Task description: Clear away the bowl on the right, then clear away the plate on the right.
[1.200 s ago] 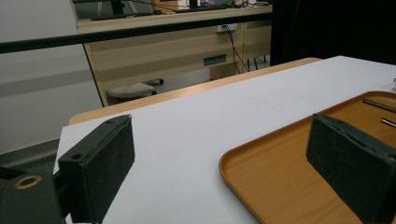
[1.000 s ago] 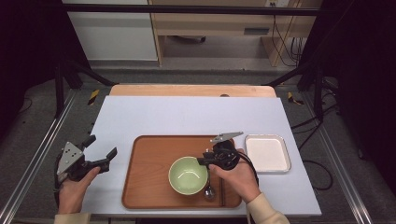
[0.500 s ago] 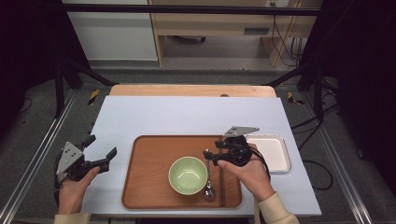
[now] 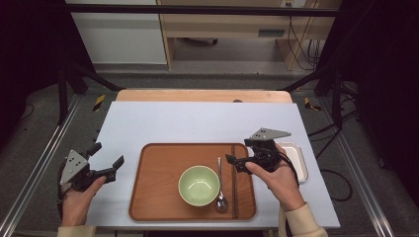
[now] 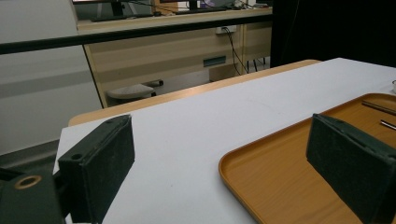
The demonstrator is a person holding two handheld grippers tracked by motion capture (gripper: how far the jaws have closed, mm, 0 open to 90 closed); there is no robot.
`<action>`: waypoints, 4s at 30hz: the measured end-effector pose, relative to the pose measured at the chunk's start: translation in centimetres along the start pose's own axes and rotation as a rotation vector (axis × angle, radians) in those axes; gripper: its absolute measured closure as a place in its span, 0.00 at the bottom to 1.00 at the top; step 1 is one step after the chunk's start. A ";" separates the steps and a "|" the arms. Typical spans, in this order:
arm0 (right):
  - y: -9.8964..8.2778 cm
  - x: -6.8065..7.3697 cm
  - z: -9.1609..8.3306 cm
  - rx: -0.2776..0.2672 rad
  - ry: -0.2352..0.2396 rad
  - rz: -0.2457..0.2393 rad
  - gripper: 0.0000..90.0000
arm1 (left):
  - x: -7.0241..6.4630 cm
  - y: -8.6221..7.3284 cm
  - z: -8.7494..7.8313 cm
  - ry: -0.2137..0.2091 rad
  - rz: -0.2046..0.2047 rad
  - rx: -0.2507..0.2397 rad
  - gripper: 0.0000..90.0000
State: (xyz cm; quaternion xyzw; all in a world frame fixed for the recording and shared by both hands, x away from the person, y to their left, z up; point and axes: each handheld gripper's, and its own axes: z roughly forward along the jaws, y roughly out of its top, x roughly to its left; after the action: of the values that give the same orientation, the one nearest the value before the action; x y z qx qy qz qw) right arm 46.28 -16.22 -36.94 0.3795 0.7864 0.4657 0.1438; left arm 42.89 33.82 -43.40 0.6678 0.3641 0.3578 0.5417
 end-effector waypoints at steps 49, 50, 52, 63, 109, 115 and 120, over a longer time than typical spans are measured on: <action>-5.3 -8.9 -8.4 -0.113 -0.363 0.249 0.12 | 0.5 0.4 -0.8 0.025 -0.012 -0.025 0.08; -5.6 -9.1 -8.5 -0.115 -0.371 0.266 0.14 | 0.6 0.4 -0.8 0.025 -0.012 -0.026 0.08; -6.3 -9.4 -8.8 -0.102 -0.386 0.291 0.17 | 0.6 0.5 -0.9 0.027 -0.013 -0.027 0.08; -11.9 -10.4 -9.6 -0.004 -0.456 0.443 0.41 | 0.6 0.8 -1.0 0.026 -0.013 -0.040 0.09; -15.2 -13.3 -7.7 0.119 -0.500 0.561 0.93 | -0.4 0.3 0.2 -0.005 0.001 0.001 0.09; -15.0 -13.2 -7.6 0.112 -0.508 0.585 0.96 | -0.4 0.3 0.2 -0.004 0.001 -0.001 0.09; -14.8 -13.3 -8.1 0.066 -0.500 0.587 0.98 | -0.4 0.3 0.2 -0.006 0.000 -0.002 0.09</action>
State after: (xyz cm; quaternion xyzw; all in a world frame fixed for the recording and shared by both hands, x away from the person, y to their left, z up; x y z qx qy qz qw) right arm 43.63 -35.08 -46.83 0.6946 0.5995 0.3549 0.1793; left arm 42.90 33.28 -43.14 0.6682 0.3623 0.3562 0.5436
